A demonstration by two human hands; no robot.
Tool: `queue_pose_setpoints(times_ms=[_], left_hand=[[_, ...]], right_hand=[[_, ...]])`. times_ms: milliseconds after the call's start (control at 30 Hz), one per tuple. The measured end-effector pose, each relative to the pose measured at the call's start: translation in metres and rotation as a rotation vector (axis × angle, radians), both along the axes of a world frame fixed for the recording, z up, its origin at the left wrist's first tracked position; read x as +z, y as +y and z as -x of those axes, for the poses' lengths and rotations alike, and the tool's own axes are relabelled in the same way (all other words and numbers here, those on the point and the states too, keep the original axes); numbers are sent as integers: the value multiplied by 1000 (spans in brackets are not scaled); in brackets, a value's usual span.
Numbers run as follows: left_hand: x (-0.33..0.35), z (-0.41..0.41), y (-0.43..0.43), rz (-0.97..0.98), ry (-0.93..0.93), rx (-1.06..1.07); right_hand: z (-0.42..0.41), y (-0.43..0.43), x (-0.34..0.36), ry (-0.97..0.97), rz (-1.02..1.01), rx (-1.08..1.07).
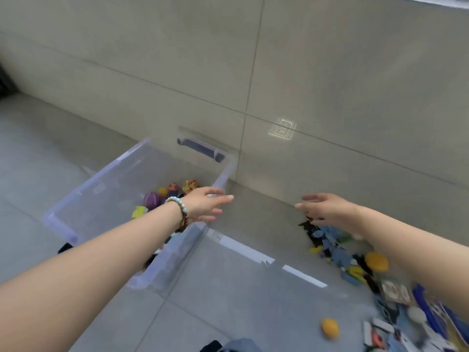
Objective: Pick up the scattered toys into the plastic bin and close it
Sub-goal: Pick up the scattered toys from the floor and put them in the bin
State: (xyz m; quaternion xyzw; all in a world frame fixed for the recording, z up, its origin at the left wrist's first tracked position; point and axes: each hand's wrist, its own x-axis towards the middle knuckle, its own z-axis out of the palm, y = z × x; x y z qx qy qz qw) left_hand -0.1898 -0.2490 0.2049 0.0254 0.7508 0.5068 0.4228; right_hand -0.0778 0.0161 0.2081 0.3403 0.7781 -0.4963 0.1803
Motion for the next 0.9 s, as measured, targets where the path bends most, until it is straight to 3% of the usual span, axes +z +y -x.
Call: queue_pose_setpoints(times_ms=[200,367,500,600,700,800,900], left_hand=[[-48,-70,118,2,-140,-185],[-118,-149,161,137,-189,-529],[-188,-206,150,364,-91,-903],[-230,-233,134,490,135,-1068],[-254,-244,129,431,371,-993],[-260,-243,135,345,431,-878],[-252,-250,149,182,194,-636]], right_hand=[[-128,80,-51,-140,55,-218],[-225,77,-117,-195,189,-435],[-275,59,-172,-166,267,-541],[-300,50,-196,-114,307,-604],[-318,48,-210,-50,315,-653],[-334,43,-220,-49,300,-666],[-352,32,-229,-57,220,-669]])
